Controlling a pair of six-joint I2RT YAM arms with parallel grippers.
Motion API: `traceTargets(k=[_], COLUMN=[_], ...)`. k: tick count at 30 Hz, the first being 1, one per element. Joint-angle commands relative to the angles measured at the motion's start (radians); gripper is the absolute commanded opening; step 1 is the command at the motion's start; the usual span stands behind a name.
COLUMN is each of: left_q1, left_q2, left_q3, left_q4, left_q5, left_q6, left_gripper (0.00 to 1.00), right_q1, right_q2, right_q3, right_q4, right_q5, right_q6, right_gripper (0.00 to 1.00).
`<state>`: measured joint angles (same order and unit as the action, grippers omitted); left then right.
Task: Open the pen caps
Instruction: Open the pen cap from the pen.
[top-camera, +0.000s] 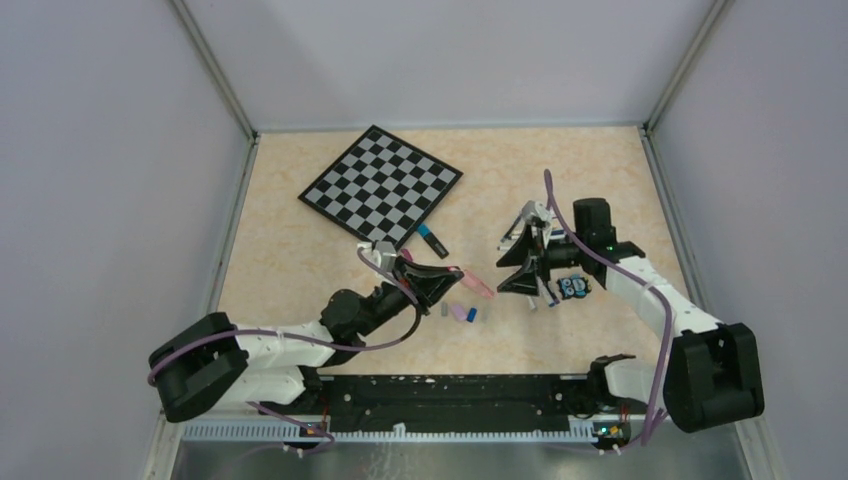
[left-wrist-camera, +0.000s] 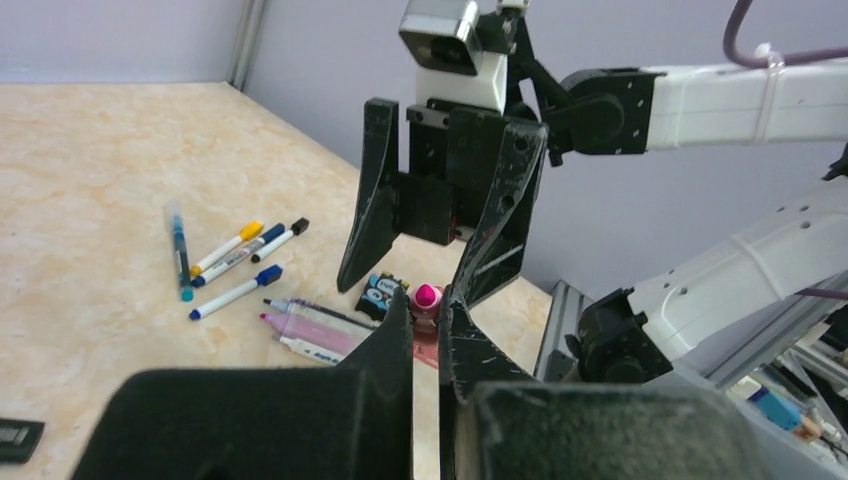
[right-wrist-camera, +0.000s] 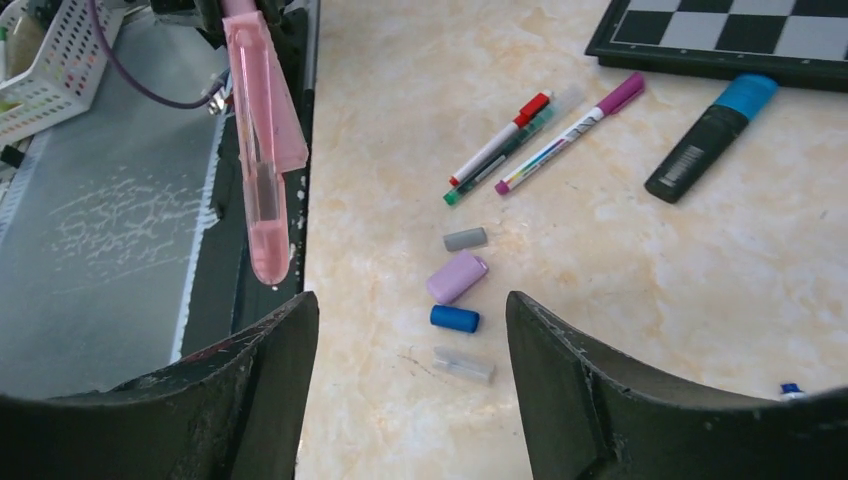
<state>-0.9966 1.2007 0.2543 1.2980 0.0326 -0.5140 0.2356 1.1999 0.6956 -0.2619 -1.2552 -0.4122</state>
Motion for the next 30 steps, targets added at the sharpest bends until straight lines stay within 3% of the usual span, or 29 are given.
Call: traceTargets(k=[1,8,17,21,25,30], left_q1=[0.003,0.001,-0.002,-0.004,-0.003,-0.004], left_q2=[-0.061,-0.013,0.119,0.130,0.118,0.089], left_q3=[0.043,0.103,0.179,0.181,0.175,0.150], left_q4=[-0.191,-0.252,-0.197,-0.182,-0.181,-0.181], left_q5=[0.056,0.161,0.229,0.217,0.184,0.144], left_q6=[0.087,0.112,0.053,0.045,0.045,0.049], left_gripper=[0.00,0.00,0.00,0.00,0.00,0.00], right_q1=[-0.047,-0.039,0.089,0.134,0.163,0.173], right_q2=[-0.045,-0.052,-0.008,0.012,0.039,0.040], right_q3=[0.034,-0.075,-0.077,-0.065,-0.042,-0.041], right_q4=[-0.006,0.369,0.326,0.251,0.151,0.146], right_q5=[-0.095,-0.290,-0.154,-0.086,-0.046,-0.080], right_q6=[-0.038,0.281,0.267,0.204,0.138,0.110], right_gripper=[0.68,0.67,0.63,0.54,0.42,0.00])
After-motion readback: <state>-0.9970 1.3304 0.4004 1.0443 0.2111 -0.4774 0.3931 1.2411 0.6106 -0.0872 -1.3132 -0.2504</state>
